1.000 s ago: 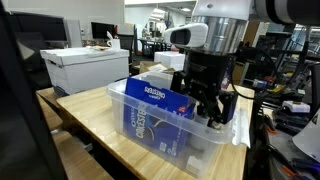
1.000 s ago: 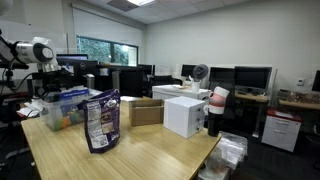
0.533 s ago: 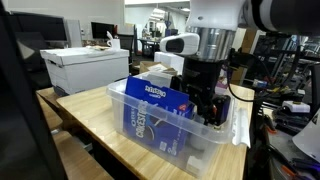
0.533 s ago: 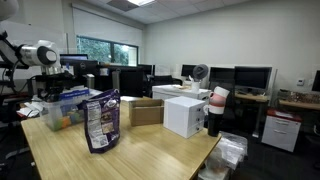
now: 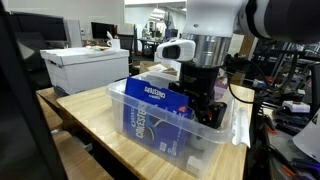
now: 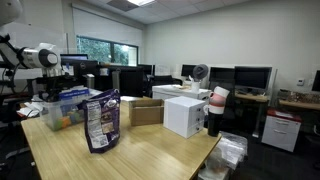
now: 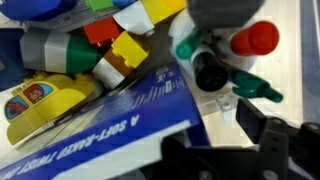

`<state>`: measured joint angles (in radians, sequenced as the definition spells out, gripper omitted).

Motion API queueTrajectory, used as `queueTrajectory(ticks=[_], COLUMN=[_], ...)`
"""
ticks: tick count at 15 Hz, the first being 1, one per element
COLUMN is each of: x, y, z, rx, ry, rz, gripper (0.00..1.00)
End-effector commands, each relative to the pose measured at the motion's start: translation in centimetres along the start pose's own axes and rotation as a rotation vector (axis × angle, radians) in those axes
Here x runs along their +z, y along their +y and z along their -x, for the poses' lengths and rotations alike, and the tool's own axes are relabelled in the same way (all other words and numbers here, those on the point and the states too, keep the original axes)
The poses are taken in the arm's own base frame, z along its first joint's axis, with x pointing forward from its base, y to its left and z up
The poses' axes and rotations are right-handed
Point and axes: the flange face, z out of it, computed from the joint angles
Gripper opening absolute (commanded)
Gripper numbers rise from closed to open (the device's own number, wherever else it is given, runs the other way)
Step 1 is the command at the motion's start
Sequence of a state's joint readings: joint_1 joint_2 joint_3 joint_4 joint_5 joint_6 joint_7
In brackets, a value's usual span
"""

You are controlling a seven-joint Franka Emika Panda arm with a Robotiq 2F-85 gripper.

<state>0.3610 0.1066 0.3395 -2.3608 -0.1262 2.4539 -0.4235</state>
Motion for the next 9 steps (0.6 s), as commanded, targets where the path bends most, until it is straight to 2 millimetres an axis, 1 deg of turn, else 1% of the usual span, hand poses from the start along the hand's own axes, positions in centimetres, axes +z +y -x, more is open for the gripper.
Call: queueTrajectory(ticks=[1, 3, 4, 7, 8, 9], x=[-0.07, -0.15, -0.16, -0.19, -0.21, -0.34], y=[-0.02, -0.07, -0.10, -0.15, -0.17, -0.17], z=[-0.27, -0.34, -0.36, -0.42, -0.45, -0.44], rx=[-0.021, -0.023, -0.023, -0.026, -0.026, -0.025], ry=[0.018, 0.019, 0.018, 0.019, 0.020, 0.023], rz=[0.006, 0.007, 0.007, 0.007, 0.008, 0.016], gripper=[0.58, 0.49, 0.42, 0.29, 0.16, 0.00])
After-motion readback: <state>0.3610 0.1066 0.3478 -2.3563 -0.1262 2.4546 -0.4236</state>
